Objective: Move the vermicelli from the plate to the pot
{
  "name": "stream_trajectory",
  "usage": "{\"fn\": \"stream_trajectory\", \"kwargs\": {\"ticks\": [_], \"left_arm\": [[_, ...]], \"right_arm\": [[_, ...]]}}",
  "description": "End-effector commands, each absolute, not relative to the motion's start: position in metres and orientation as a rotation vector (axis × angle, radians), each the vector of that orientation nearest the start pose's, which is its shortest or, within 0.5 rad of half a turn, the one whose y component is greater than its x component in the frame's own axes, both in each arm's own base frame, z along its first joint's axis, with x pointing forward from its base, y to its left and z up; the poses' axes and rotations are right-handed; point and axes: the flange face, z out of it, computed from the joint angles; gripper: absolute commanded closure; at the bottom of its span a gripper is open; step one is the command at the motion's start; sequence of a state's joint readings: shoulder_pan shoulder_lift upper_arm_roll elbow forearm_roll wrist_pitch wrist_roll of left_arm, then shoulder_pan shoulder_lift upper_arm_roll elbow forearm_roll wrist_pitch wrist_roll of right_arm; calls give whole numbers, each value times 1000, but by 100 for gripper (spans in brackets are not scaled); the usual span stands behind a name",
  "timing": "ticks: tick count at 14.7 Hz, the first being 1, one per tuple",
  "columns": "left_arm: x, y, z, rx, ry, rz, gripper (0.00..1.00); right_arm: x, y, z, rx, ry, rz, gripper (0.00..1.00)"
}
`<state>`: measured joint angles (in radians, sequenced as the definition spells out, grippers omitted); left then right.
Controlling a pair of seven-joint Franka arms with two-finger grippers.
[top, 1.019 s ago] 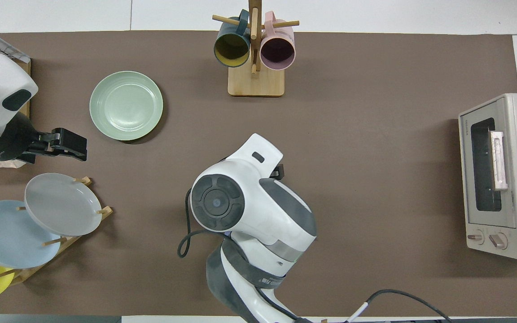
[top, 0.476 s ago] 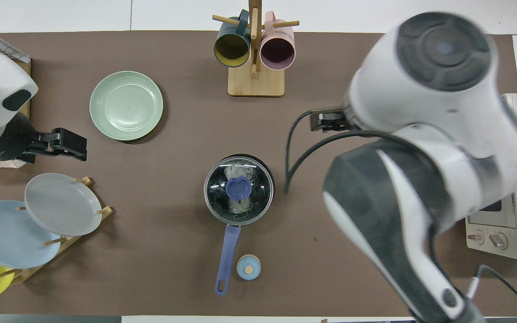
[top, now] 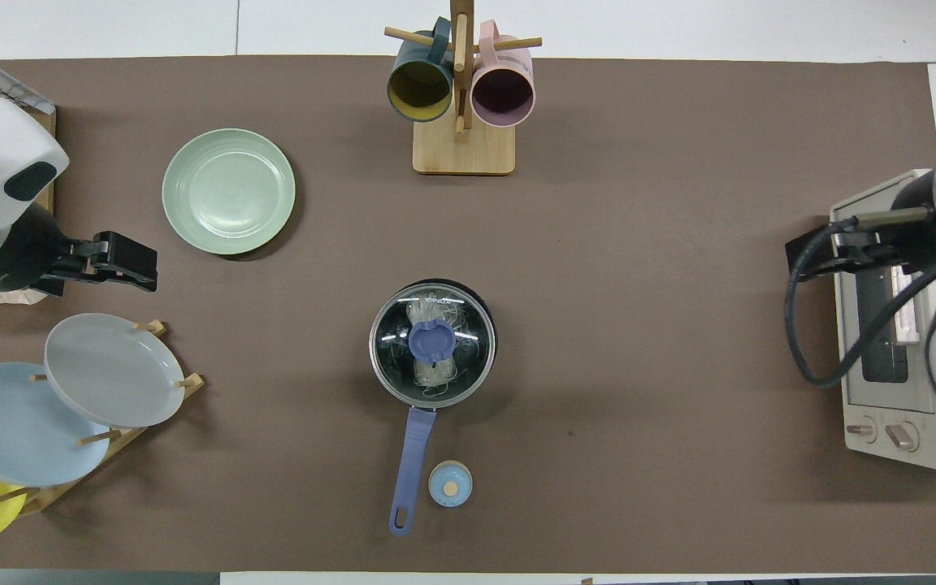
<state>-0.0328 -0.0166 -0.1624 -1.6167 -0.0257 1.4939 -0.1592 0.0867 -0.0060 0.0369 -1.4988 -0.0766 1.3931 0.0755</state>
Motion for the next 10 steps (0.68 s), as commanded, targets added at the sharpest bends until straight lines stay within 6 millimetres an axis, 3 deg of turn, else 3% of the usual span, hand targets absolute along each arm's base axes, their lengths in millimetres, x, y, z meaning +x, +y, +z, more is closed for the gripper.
{"fn": "stream_trajectory", "kwargs": {"ticks": [1, 10], "left_arm": [[523, -106, 609, -3149, 42, 171, 0], [523, -106, 609, -3149, 42, 171, 0]], "right_arm": [[516, 19, 624, -3189, -87, 209, 0], [525, 10, 626, -3187, -50, 178, 0]]}}
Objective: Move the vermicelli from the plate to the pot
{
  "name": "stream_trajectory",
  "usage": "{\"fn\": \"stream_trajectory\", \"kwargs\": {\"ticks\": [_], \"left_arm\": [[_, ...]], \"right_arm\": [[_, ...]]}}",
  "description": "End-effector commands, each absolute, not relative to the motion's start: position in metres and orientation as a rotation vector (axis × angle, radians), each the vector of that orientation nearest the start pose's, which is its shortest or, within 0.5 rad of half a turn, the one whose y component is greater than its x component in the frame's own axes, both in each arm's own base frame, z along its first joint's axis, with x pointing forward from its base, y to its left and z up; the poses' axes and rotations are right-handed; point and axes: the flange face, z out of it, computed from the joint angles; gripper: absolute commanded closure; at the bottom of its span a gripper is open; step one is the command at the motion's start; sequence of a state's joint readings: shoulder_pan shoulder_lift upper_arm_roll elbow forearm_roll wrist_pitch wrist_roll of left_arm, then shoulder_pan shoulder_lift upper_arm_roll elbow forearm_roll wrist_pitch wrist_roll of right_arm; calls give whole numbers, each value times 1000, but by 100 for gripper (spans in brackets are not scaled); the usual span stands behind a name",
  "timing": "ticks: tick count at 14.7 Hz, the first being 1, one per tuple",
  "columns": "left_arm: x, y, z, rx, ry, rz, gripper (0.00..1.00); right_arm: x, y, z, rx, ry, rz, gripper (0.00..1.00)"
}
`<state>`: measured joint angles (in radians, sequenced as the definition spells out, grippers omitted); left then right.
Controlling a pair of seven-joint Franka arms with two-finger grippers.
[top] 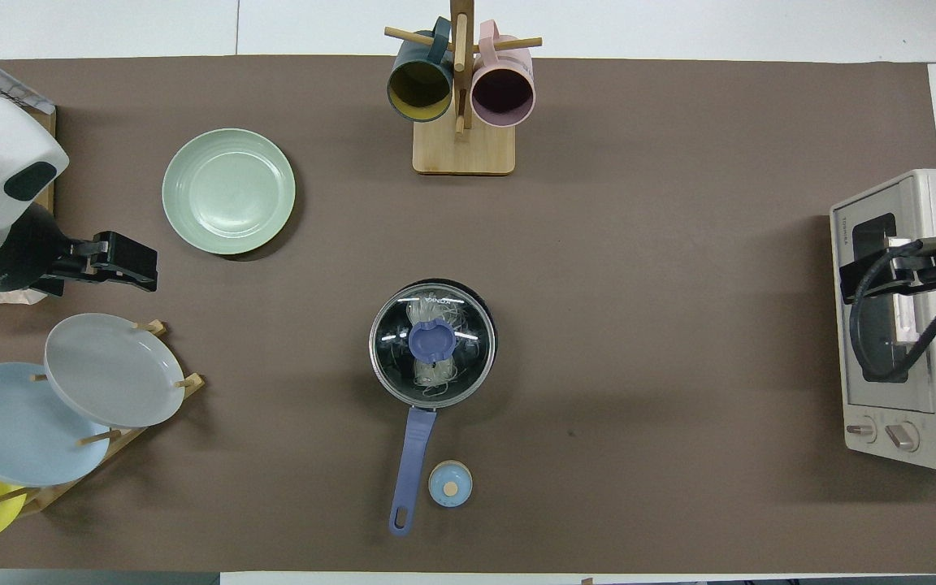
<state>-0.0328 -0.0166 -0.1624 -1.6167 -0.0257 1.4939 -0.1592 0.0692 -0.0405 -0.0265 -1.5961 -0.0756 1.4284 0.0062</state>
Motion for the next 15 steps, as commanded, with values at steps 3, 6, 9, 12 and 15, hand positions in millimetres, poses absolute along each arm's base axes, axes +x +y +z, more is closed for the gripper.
{"fn": "stream_trajectory", "kwargs": {"ticks": [3, 6, 9, 12, 15], "left_arm": [[523, -106, 609, -3149, 42, 171, 0], [523, -106, 609, -3149, 44, 171, 0], [523, -106, 609, -3149, 44, 171, 0], [523, -106, 609, -3149, 42, 171, 0], [523, -106, 609, -3149, 42, 171, 0]], "right_arm": [[526, 10, 629, -3190, -49, 178, 0], [526, -6, 629, -3184, -4, 184, 0], [524, -16, 631, -3171, 28, 203, 0], [524, -19, 631, -3173, 40, 191, 0], [526, -18, 635, -3173, 33, 179, 0]]}}
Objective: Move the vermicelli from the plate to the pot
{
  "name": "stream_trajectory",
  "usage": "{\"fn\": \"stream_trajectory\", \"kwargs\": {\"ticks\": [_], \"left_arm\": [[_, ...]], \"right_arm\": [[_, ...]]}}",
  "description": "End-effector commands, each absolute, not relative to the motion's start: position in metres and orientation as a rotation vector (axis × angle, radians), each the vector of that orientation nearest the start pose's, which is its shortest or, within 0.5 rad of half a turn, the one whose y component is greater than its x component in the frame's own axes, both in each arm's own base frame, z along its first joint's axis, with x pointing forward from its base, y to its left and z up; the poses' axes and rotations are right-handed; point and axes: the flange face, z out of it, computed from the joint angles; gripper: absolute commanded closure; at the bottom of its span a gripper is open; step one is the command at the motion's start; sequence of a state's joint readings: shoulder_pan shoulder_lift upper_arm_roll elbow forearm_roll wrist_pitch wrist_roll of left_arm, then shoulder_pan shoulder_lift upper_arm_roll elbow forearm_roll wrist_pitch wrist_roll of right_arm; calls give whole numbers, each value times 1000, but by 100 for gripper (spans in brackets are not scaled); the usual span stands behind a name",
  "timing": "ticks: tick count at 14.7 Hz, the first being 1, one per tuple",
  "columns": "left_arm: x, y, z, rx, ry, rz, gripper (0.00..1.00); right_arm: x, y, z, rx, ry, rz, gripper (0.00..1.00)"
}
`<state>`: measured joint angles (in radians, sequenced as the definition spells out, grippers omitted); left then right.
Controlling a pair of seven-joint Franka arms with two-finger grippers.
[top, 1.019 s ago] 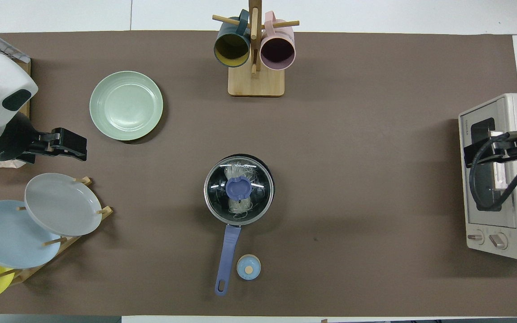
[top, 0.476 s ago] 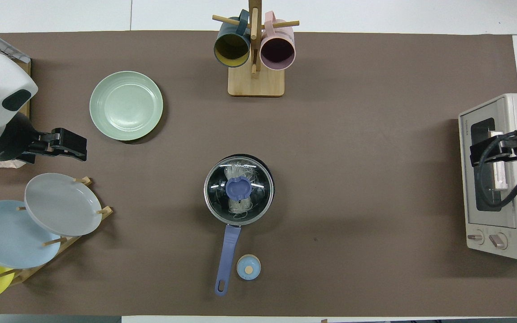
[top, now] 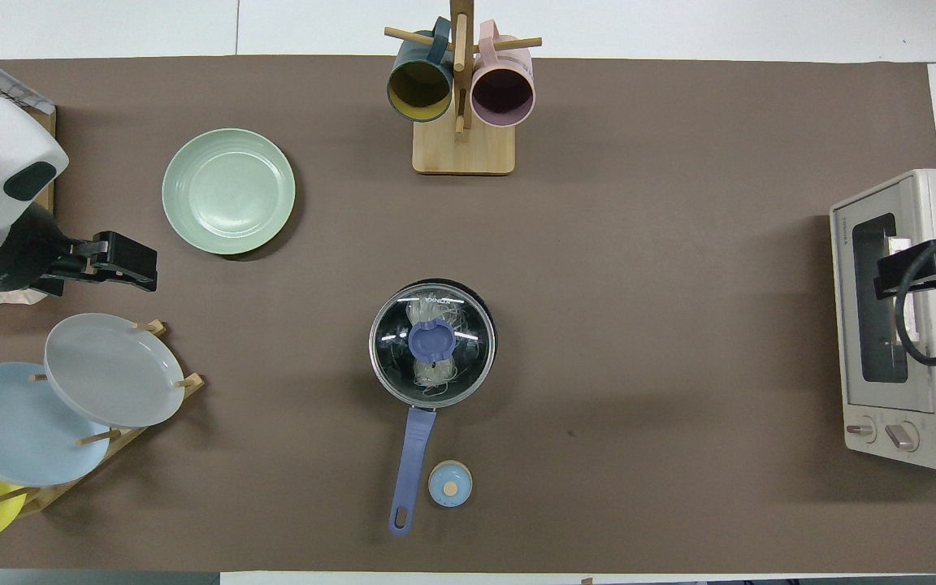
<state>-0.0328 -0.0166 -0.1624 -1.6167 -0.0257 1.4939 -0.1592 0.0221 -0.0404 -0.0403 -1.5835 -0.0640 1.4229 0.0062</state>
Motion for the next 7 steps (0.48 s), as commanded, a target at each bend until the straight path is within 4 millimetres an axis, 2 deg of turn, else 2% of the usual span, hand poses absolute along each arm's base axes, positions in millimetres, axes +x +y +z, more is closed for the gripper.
{"fn": "stream_trajectory", "kwargs": {"ticks": [1, 4, 7], "left_arm": [[523, -106, 609, -3149, 44, 171, 0], [523, -106, 609, -3149, 44, 171, 0], [523, -106, 609, -3149, 42, 171, 0]], "right_arm": [[527, -13, 635, -3174, 16, 176, 0], [528, -10, 636, -3084, 18, 157, 0], [527, -5, 639, -3097, 3, 161, 0]]}}
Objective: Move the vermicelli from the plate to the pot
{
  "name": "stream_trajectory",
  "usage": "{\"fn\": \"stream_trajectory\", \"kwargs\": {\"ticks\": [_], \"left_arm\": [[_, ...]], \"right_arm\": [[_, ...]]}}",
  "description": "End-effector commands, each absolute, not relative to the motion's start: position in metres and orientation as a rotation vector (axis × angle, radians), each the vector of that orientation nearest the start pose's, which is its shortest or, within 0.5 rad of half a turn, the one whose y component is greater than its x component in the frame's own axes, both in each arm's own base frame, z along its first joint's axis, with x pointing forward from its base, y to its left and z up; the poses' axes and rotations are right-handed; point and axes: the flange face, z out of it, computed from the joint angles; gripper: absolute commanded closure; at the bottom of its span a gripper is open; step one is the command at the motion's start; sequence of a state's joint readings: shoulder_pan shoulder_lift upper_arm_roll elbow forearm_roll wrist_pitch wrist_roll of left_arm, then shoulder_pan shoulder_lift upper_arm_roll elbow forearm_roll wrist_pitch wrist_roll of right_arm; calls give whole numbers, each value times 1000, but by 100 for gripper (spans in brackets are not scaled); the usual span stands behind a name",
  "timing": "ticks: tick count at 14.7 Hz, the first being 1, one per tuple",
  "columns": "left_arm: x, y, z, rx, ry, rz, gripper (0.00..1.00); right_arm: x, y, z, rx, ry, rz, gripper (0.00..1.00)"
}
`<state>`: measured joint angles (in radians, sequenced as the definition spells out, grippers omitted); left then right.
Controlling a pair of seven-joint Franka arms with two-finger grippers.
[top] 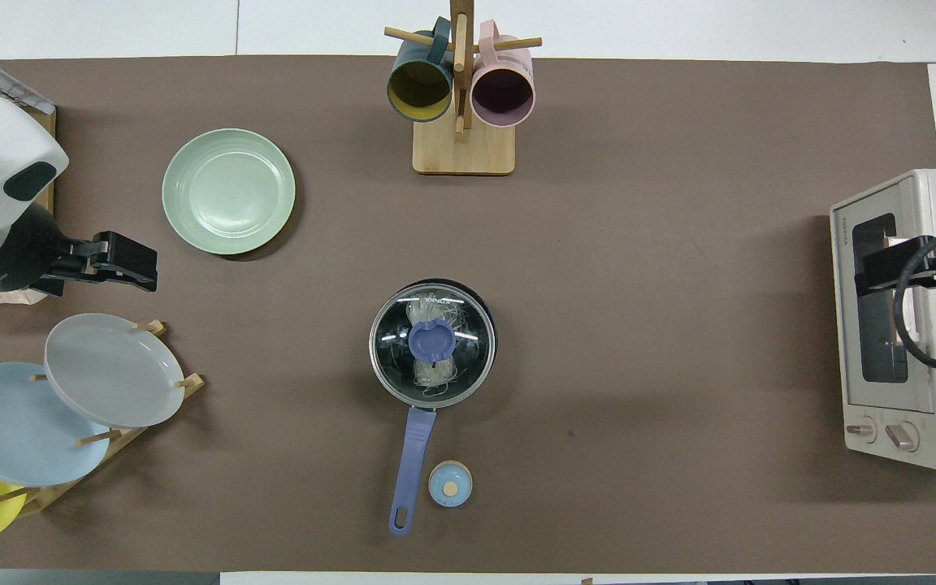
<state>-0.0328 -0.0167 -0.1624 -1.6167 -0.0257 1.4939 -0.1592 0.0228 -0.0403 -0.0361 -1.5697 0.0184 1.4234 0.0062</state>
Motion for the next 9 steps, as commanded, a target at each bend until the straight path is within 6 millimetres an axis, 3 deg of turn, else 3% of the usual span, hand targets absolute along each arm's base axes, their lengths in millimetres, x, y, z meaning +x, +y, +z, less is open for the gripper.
{"fn": "stream_trajectory", "kwargs": {"ticks": [1, 9], "left_arm": [[523, -106, 609, -3149, 42, 171, 0], [523, -106, 609, -3149, 44, 171, 0]], "right_arm": [[528, -5, 638, -3103, 2, 164, 0], [529, 0, 635, -3145, -20, 172, 0]]}}
